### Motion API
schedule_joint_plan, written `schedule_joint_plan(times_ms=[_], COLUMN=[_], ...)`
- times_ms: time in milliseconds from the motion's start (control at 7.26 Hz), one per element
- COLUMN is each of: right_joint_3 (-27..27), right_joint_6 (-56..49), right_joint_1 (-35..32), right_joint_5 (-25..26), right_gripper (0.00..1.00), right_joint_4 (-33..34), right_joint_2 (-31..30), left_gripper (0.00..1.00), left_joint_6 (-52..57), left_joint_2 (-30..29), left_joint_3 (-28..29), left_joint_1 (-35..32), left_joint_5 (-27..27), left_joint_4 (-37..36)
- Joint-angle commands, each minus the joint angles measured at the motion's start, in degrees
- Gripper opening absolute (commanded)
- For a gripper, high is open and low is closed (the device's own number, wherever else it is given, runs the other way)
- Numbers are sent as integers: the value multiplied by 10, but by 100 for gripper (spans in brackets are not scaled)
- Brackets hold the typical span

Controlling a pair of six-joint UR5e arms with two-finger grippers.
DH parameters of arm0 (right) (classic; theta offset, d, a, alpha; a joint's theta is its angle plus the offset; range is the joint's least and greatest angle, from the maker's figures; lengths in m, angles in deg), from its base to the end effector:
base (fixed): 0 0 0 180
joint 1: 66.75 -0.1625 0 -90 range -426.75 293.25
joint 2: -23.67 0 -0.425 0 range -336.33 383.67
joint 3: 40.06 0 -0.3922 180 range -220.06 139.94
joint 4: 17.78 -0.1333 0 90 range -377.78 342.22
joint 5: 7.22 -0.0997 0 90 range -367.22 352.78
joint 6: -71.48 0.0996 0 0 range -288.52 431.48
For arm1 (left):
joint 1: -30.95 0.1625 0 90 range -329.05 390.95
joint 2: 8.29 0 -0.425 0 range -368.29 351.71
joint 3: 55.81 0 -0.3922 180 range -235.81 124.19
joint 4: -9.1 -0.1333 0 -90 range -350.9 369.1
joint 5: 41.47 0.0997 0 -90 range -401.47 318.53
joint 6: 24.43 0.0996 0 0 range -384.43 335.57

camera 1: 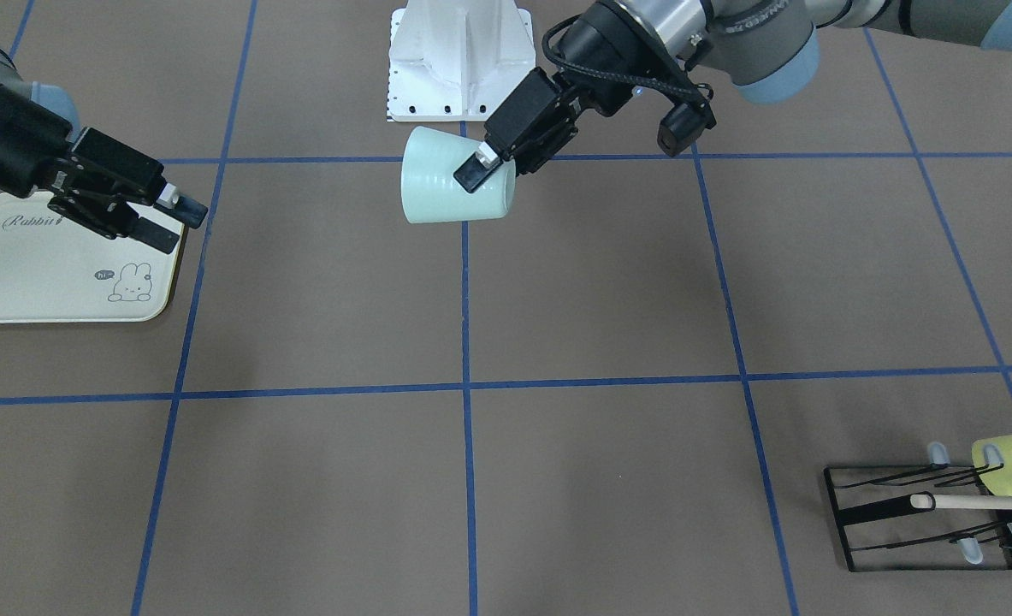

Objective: Left arm grabs green cup and hands to right arm on tray

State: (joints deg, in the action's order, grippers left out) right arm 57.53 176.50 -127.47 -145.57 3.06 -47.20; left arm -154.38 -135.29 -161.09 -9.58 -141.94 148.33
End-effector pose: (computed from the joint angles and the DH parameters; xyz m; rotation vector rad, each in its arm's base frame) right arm -0.2153 -0.5044 0.2817 0.0230 -1.6475 0.3047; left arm 0.3597 -0.4591 0.0744 -0.1287 1.8445 -0.8440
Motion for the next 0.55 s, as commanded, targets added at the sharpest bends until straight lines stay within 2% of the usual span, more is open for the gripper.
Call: schedule_joint_plan(times_ms=[0, 138, 275, 413], right_joint_3=[1, 1, 0, 0], right_joint_6=[57, 72, 79, 82], right_joint_1=[24, 45, 89, 136], right_joint_5=[12, 56, 123, 173], right_gripper=[99, 99, 99, 99], right_joint_4=[-74, -116, -160, -179], right_joint_2=[8, 8, 8, 16], left_gripper=[44, 44, 44, 44], left_joint_6=[-83, -126, -160, -176], left_joint_2=[-1, 0, 1, 3], left_joint_3=[-19, -21, -20, -19], left_joint_1=[14, 14, 14, 14], left_joint_5=[-1, -1, -1, -1], left_joint_4=[0, 0, -1, -2])
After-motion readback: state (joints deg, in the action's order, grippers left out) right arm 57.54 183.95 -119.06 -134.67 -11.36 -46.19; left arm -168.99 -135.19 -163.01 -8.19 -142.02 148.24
